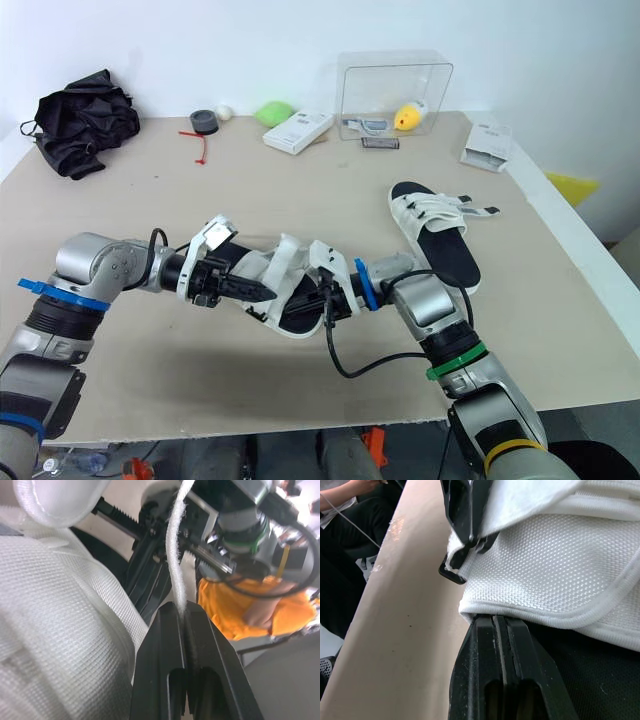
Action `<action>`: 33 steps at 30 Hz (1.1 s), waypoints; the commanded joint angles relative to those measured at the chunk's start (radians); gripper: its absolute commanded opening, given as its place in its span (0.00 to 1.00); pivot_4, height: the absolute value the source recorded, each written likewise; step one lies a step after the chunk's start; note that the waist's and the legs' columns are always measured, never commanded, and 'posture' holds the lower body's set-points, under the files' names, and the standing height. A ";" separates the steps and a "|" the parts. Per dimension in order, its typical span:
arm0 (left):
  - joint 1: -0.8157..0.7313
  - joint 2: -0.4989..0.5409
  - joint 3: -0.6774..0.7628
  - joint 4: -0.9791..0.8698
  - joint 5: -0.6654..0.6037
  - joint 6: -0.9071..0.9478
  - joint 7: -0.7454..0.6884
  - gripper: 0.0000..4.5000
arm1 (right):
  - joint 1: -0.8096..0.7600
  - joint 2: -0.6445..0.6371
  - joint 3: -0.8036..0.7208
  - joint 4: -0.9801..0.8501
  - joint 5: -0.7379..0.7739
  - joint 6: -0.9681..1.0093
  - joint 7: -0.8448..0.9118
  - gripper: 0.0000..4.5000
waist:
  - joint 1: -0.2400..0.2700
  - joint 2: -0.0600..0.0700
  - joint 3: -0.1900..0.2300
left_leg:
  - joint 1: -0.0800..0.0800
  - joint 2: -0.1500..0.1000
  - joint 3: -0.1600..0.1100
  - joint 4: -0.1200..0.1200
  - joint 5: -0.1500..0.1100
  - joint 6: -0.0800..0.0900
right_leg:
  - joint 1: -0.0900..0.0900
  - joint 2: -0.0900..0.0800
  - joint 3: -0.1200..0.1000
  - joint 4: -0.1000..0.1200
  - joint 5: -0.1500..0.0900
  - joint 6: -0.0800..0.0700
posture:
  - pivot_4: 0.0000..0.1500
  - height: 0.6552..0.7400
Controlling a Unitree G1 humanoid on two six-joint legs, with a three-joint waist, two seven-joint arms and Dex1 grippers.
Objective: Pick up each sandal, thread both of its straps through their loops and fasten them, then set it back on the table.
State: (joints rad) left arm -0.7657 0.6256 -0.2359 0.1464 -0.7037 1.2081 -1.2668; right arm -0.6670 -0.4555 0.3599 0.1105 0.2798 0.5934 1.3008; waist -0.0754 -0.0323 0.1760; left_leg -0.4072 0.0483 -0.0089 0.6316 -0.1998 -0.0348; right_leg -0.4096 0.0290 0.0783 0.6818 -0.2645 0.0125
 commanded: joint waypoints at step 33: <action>0.137 0.040 -0.059 -0.086 0.175 -0.443 -0.151 0.01 | 0.003 0.000 0.004 -0.031 0.006 0.011 -0.003 0.00 | 0.001 0.000 0.000 | 0.001 0.000 0.000 0.001 0.000 0.000 | 0.001 0.000 0.000 0.000 0.000 0.000 | 1.00 1.00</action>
State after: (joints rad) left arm -0.6561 0.6437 -0.2847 0.0881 -0.5307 0.7429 -1.4011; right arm -0.6635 -0.4548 0.3597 0.1003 0.2817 0.6051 1.2998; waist -0.0744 -0.0321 0.1758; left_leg -0.4064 0.0484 -0.0085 0.6326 -0.1998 -0.0347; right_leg -0.4083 0.0290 0.0784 0.6819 -0.2645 0.0126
